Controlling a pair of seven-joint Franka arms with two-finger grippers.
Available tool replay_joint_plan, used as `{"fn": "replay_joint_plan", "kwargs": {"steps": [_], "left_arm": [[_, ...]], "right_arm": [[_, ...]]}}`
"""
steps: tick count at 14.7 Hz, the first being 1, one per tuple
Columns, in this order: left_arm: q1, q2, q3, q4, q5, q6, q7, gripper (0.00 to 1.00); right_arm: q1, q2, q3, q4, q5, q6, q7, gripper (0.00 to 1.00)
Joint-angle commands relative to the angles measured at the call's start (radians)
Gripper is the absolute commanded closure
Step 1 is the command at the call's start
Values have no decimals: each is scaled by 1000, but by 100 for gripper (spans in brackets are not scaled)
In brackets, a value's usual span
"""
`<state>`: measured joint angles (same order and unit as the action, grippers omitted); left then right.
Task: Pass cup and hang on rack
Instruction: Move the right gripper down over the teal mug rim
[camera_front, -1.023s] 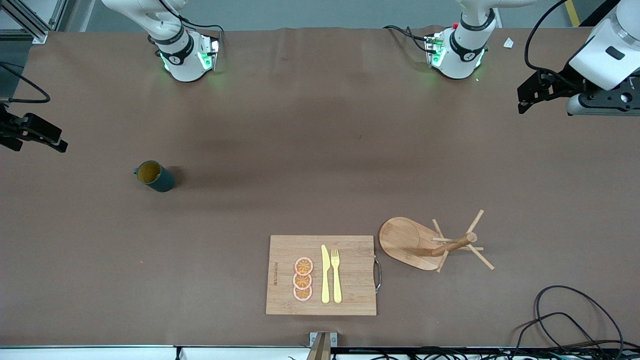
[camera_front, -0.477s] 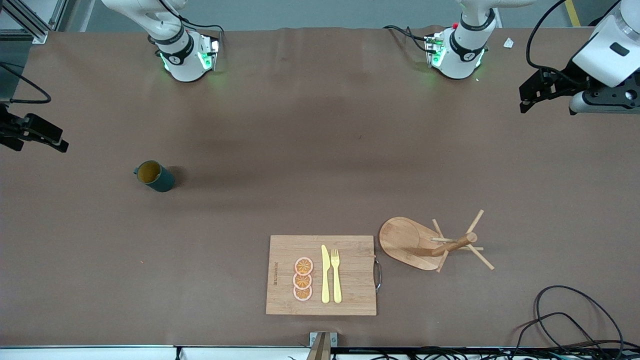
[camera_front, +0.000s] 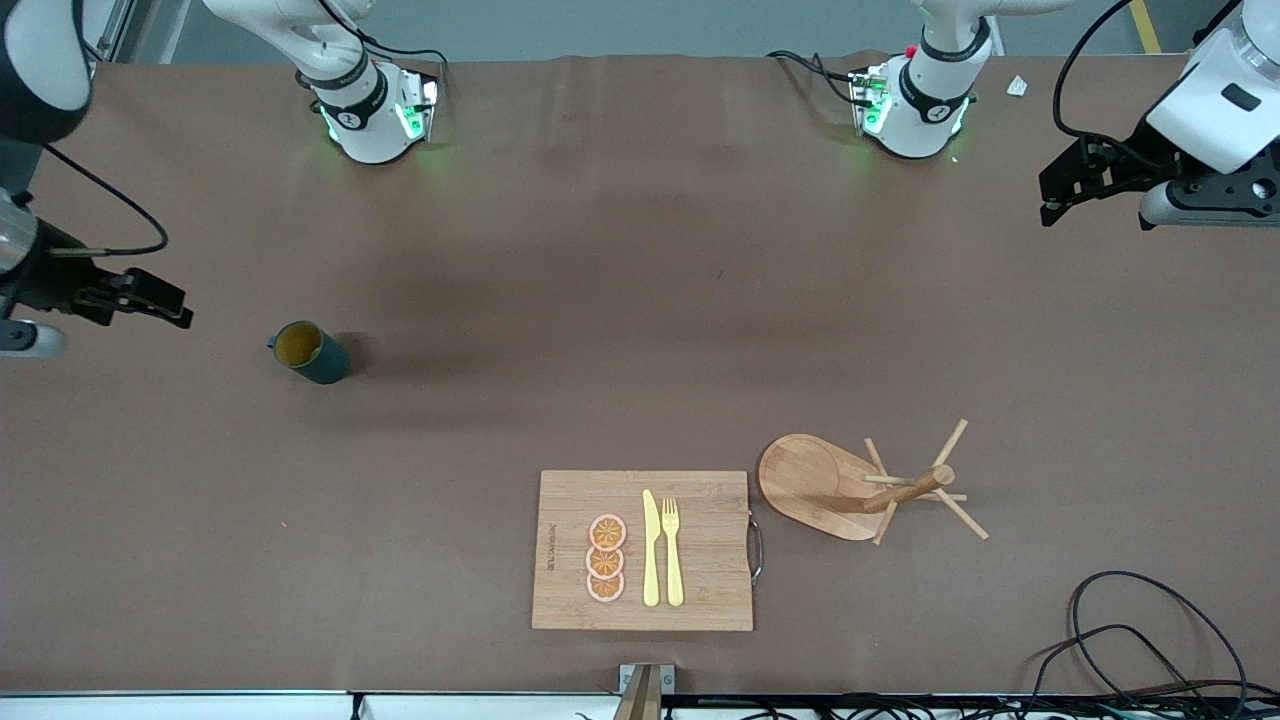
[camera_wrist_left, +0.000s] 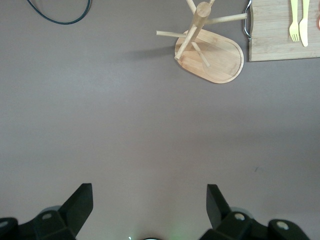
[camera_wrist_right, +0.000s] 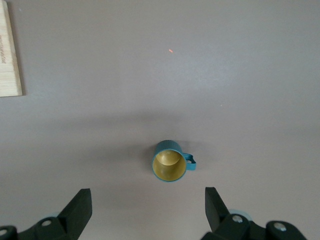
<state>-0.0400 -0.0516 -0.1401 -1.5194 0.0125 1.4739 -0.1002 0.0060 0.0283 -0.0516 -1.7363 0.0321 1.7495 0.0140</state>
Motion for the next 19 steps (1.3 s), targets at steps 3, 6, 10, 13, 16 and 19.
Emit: {"fn": "replay_joint_plan", "kwargs": {"steps": [3, 6, 10, 13, 16, 19], "left_arm": [[5, 7, -6, 21, 3, -15, 1, 0], [6, 7, -6, 22, 4, -14, 7, 0], [6, 10, -6, 22, 4, -10, 8, 0], [6, 10, -6, 24, 4, -9, 10, 0], [6, 10, -6, 24, 4, -9, 10, 0], [5, 10, -6, 22, 4, -9, 8, 0]], "right_arm": [[-8, -85, 12, -195, 31, 94, 12, 0], [-4, -85, 15, -304, 35, 247, 12, 0], [22, -79, 15, -403, 65, 392, 14, 0], [29, -59, 15, -442, 65, 444, 35, 0], [48, -44, 13, -477, 63, 491, 46, 0], [57, -38, 15, -558, 61, 614, 44, 0]]}}
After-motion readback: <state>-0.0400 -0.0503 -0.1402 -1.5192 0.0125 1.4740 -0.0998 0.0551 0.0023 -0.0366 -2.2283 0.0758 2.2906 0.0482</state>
